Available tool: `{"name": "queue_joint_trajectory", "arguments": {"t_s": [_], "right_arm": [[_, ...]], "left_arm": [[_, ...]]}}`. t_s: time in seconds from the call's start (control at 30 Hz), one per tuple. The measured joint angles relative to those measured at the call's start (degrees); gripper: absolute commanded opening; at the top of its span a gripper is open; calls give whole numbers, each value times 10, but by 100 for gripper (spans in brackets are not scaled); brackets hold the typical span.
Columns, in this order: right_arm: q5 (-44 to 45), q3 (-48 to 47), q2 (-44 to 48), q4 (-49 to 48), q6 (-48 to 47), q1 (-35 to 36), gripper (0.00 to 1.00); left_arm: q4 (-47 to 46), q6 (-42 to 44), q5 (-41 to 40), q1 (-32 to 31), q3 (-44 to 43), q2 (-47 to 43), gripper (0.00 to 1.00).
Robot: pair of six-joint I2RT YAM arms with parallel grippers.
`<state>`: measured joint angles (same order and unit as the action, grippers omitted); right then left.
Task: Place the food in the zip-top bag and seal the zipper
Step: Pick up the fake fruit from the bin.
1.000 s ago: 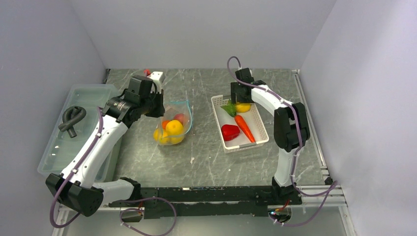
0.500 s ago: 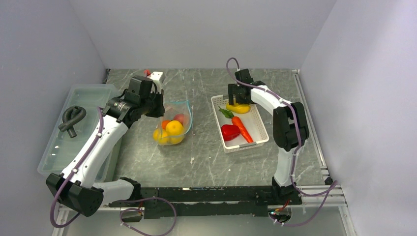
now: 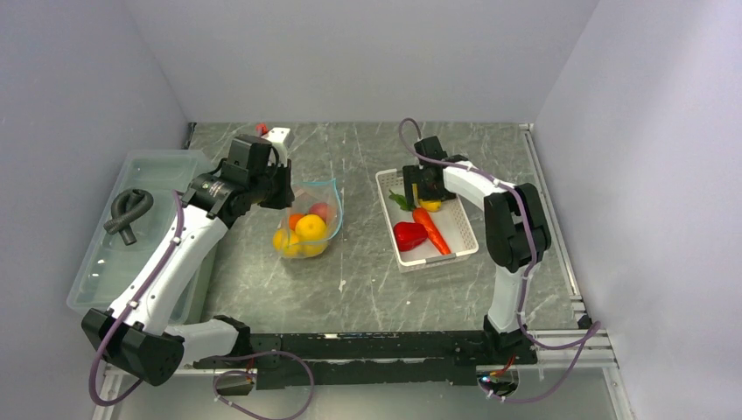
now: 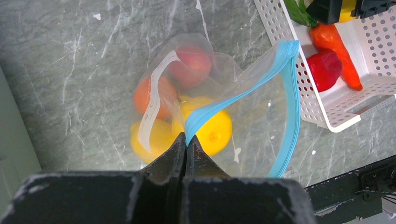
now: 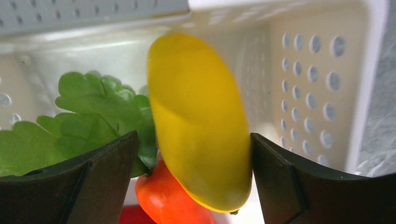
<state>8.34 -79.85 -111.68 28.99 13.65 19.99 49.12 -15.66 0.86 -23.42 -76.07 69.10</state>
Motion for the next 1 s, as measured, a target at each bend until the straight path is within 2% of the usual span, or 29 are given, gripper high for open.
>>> {"name": "queue_joint_trajectory", "arguments": {"t_s": [0.33,0.57,0.63,0.87,1.0], "right_arm": [[0,20,0,7,0,15,87],[3,22,0,7,7,15,76],[3,22,0,6,10,15,70],[8,22,0,5,17,15,37],[21,22,3,8,18,15,27]], "left_arm": [[-1,0,4,0,6,-7,0],[-1,0,5,0,7,-7,0],[-1,0,5,0,7,-7,0],[-1,0,5,0,7,-7,0],[-1,0,5,0,7,-7,0]]}}
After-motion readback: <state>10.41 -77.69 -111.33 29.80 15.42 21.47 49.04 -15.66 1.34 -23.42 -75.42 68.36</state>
